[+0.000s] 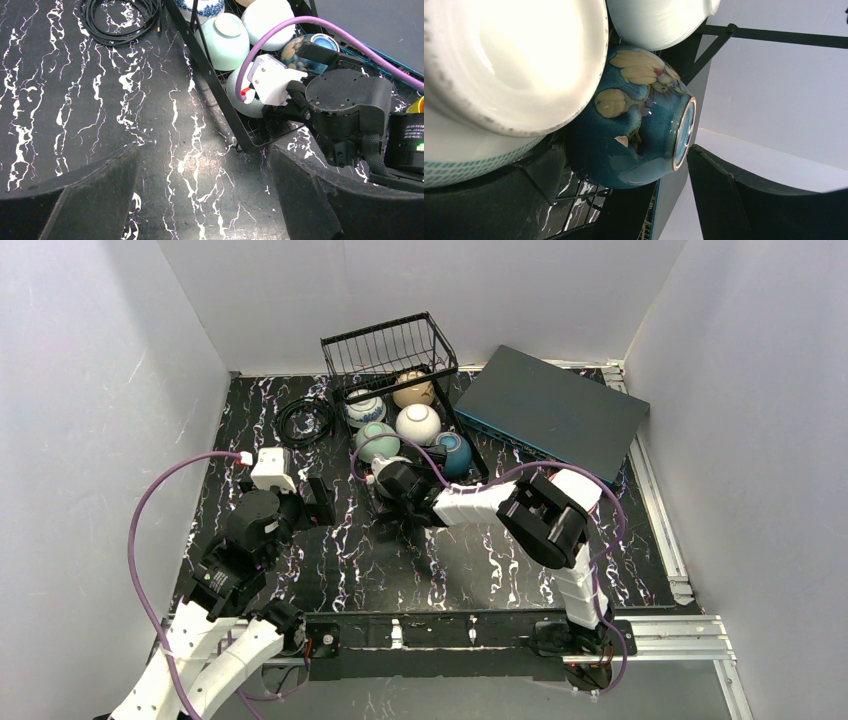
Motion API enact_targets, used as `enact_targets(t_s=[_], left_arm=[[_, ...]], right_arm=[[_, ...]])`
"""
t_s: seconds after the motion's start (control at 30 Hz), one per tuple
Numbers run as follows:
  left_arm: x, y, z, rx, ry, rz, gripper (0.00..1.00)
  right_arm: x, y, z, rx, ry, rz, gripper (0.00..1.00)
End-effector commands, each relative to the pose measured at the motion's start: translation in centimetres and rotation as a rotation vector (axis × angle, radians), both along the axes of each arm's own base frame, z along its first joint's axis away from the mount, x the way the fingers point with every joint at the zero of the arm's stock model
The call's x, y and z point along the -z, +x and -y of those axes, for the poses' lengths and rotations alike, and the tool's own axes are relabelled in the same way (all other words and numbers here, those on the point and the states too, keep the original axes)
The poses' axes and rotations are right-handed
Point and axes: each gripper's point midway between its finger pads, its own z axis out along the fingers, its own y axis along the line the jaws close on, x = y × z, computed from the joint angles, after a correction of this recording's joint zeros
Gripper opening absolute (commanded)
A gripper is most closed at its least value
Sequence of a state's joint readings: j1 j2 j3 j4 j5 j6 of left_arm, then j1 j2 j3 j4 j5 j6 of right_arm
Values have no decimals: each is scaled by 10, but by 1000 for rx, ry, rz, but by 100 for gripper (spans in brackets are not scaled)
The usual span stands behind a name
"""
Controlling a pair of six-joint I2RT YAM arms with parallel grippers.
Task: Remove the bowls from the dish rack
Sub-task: Pick up the bowl from the dish rack.
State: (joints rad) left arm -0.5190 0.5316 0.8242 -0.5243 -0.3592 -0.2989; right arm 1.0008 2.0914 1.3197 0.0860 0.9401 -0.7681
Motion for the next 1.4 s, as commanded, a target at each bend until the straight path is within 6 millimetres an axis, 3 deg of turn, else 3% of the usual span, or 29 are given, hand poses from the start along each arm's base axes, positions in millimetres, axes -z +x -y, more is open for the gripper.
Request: enact_targets(t_s=[0.0, 0.37, 0.7, 1.37], left_arm=[[3, 0, -6, -23, 16, 3, 98], [2, -1, -6, -24, 15, 7, 98], [0, -1, -7, -25, 9, 16, 98], [2, 0, -5, -20, 9, 9, 98]], right_arm=[[35, 0, 64, 183, -235, 45, 99], [-3, 1, 51, 193, -159, 102, 98], [-24, 2, 31, 160, -33, 12, 98], [-30, 9, 21, 139, 1, 6, 95]])
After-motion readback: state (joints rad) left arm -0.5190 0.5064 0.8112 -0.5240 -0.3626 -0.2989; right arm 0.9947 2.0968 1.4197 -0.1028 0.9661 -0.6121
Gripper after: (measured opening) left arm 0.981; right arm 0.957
